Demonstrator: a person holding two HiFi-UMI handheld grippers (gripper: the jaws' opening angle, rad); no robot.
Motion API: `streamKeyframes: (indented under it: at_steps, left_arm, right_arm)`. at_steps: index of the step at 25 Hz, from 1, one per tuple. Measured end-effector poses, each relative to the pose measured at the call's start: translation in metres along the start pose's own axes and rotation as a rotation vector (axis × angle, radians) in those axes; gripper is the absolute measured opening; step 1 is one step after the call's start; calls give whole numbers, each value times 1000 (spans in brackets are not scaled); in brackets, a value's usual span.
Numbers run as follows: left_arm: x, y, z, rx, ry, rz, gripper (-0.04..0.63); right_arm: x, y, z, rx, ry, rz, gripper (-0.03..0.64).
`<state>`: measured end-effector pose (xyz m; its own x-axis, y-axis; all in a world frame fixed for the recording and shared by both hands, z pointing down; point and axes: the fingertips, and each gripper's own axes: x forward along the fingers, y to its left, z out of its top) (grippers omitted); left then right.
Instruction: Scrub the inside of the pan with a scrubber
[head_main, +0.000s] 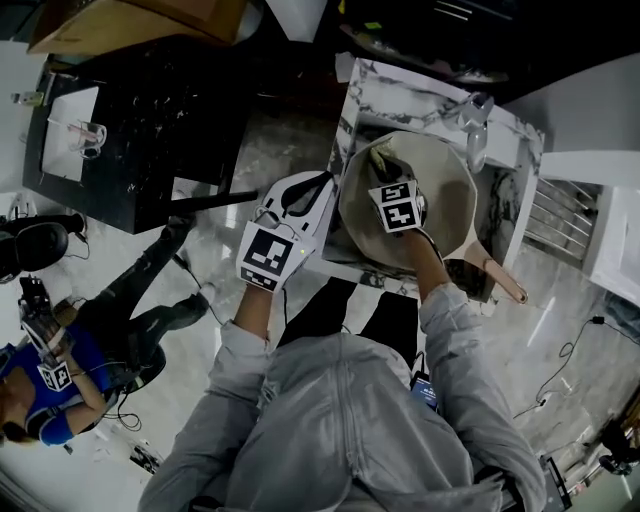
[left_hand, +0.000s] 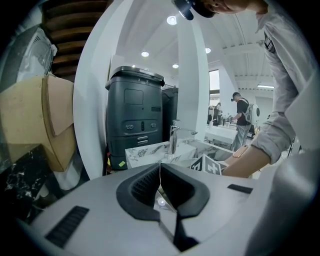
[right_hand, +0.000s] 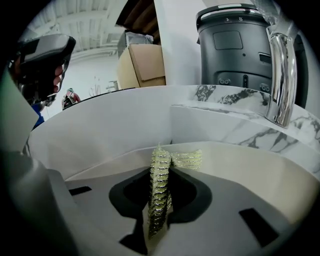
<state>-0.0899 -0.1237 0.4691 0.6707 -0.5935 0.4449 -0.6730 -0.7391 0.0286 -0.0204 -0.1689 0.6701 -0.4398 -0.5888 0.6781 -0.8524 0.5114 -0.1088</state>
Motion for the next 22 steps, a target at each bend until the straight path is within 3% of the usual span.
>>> streamKeyframes:
  at_steps: [3,15,22]
  left_arm:
    - [0,0,-1,-1,5,-2,23]
    - [3,-2,-2,-5,1,-1,23]
    - [4,-6,-1,-10,3,-2,23]
  right_arm:
    - [2,4,-2,8,2,46,92]
    - [-17,76,-20,-148,75,428,95]
    - [-49,111,-43,-163,216,669,94]
